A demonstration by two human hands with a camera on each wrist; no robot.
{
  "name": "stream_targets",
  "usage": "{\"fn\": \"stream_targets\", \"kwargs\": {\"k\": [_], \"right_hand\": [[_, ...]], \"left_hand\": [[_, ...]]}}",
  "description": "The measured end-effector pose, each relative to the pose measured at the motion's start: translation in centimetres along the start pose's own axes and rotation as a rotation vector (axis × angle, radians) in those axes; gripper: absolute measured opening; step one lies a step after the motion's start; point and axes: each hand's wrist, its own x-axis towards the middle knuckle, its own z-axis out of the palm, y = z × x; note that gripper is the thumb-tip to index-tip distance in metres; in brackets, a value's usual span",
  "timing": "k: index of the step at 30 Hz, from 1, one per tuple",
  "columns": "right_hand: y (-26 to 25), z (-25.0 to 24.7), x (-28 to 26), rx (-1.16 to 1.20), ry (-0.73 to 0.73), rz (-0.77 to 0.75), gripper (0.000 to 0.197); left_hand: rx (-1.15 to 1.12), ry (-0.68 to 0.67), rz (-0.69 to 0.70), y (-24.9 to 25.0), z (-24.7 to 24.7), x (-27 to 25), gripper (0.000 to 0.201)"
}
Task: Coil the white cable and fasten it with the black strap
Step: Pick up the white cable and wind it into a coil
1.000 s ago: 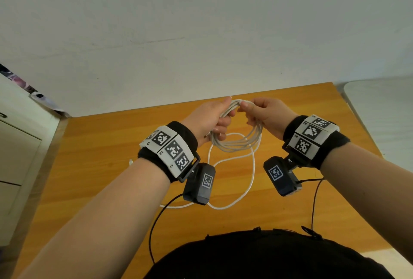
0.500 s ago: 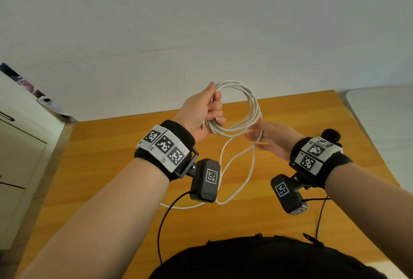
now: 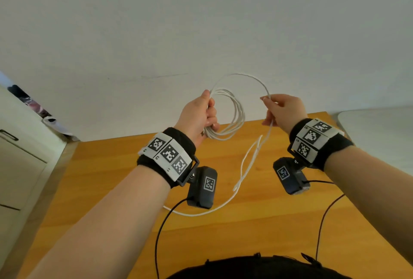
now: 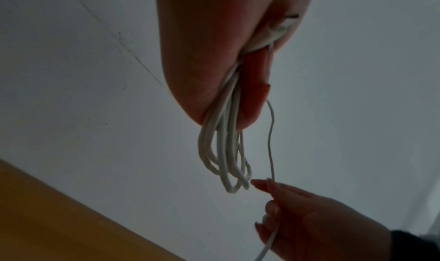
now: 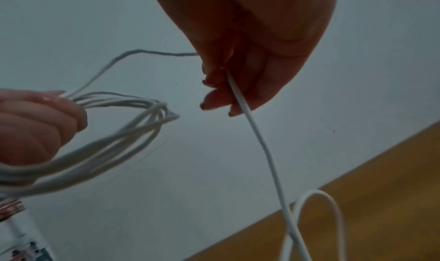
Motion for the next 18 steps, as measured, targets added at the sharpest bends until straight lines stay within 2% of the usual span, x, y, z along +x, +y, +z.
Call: {"fn": "stream_targets", "kwargs": {"k": [4, 9, 14, 18], "right_hand": [[-1.9, -0.9, 1.2, -0.010, 0.126, -0.003, 0.023], [-3.2, -2.8, 2.2, -0.295, 0.191, -0.129, 0.019], [-3.1, -3.6, 1.5, -0.516, 0.035, -0.148, 0.019], [-1.8, -3.3, 0.5, -0.408, -0.151, -0.125, 0.013]], "left_hand": [[-0.022, -0.003, -0.007, 0.2, 0.8, -0.2, 0.037], [-0.145, -0.066, -0.007, 0.9, 2.1, -0.3, 0.039], [-0.199, -0.119, 0.033, 2.5, 4.7, -0.3, 0.041], [-0.308, -0.111, 0.034, 2.9, 6.4, 0.1, 0.041]]}}
